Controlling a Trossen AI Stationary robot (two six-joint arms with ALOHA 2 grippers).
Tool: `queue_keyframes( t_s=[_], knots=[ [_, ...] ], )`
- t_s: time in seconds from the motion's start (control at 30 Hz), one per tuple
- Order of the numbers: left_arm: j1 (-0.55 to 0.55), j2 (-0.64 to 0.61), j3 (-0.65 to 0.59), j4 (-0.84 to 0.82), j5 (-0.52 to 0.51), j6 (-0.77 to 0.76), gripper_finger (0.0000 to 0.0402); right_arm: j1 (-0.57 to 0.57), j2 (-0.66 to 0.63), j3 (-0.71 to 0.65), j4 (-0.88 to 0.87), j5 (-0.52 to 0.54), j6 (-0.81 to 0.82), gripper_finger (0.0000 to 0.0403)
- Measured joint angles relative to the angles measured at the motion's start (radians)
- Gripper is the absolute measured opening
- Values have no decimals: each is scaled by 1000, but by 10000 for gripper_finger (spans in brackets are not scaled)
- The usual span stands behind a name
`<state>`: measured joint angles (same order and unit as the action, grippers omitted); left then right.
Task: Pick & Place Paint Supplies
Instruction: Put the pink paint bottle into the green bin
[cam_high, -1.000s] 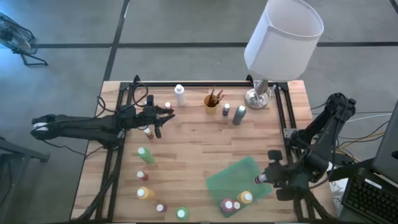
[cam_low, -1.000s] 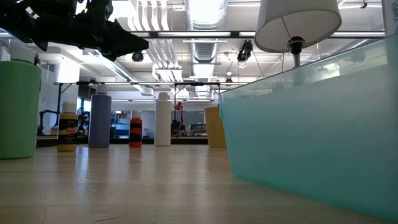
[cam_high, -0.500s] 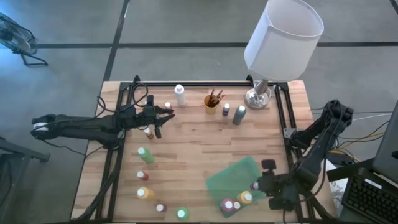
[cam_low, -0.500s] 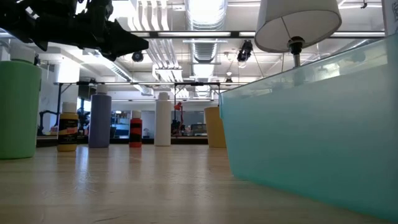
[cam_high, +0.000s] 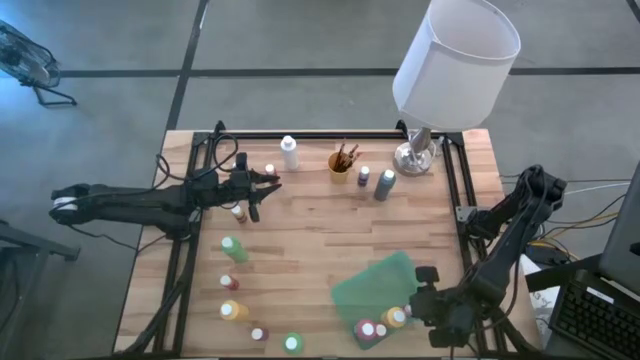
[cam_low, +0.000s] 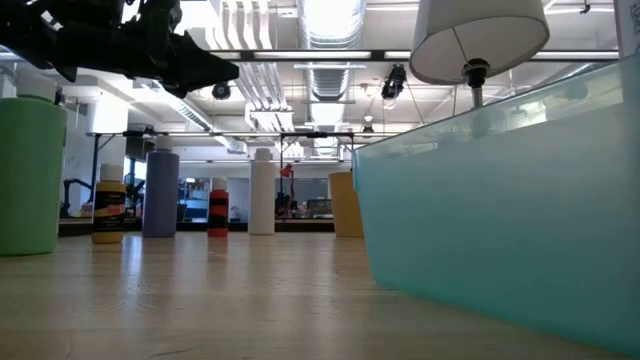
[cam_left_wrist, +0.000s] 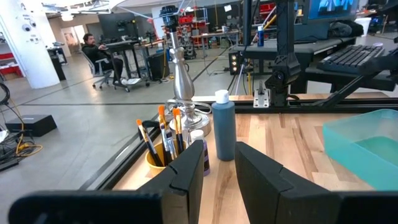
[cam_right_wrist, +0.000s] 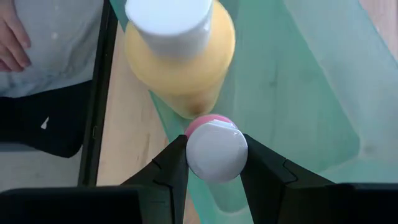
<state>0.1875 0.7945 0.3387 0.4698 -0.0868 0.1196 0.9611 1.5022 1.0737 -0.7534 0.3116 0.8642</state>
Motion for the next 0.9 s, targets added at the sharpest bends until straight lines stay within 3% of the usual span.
queue_keyframes(
  t_s=[0.9],
  knots=[
    [-1,0,0,0,0,0,97,-17,5,-75,105,-31,40,111]
  ],
)
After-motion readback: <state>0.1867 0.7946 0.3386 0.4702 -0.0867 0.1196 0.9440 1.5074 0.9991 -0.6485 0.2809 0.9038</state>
